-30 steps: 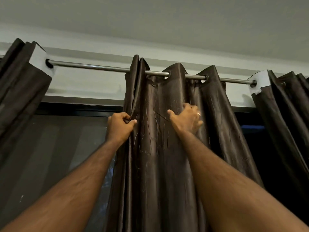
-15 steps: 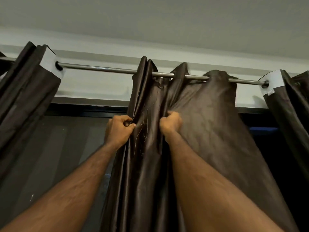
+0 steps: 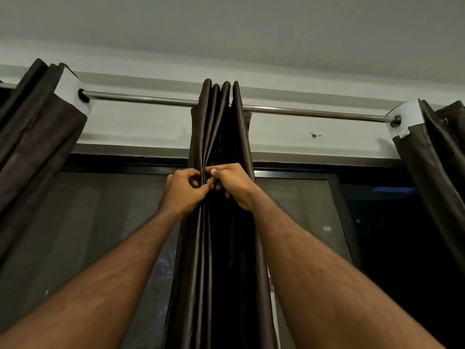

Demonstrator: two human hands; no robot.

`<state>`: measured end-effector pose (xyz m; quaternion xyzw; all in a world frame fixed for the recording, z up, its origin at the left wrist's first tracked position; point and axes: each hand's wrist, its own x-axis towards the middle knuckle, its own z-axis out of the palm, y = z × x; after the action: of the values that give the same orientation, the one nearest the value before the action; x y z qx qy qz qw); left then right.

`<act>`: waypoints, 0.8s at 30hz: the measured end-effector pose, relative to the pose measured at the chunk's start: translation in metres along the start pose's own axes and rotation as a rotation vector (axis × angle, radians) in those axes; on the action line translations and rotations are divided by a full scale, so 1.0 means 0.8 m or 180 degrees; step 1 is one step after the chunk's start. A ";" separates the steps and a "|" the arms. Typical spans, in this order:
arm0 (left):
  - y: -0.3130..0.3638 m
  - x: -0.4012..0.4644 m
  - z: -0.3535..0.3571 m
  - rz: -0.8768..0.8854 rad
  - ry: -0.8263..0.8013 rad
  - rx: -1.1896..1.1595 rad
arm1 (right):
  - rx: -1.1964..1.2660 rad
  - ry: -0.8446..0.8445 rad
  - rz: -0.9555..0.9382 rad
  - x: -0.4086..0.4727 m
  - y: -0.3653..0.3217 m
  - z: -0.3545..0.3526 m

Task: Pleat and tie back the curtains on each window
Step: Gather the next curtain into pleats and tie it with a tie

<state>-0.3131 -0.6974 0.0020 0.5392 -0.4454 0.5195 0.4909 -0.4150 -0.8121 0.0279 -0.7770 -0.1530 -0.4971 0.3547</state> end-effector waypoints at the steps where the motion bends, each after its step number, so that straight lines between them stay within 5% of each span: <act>1: 0.003 0.001 0.004 0.0013 -0.0038 0.0183 | -0.0182 0.0237 -0.0158 -0.003 0.002 -0.004; 5: 0.007 0.005 0.010 -0.0097 -0.0029 0.0329 | -0.2326 0.1974 -0.0865 -0.016 0.007 -0.035; 7: 0.005 0.004 0.012 -0.0088 -0.0044 0.0247 | -0.2774 0.2020 -0.0515 -0.017 0.010 -0.058; 11: -0.001 0.001 0.006 -0.0145 -0.0099 0.0143 | -0.1953 0.1316 0.0162 -0.008 0.024 -0.080; 16: -0.009 0.007 -0.016 -0.0204 -0.0259 0.0009 | -0.1672 0.1987 0.0310 -0.022 0.039 -0.057; 20: -0.013 0.013 -0.045 -0.0263 -0.0421 -0.0135 | -0.1340 0.1643 -0.0108 -0.013 0.037 0.004; 24: -0.017 0.020 -0.071 -0.0175 -0.0459 -0.0248 | -0.1183 0.2058 0.0101 0.007 0.026 0.049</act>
<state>-0.3054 -0.6390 0.0156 0.5677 -0.4845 0.4479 0.4923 -0.3742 -0.7995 0.0144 -0.6332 0.0719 -0.7305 0.2453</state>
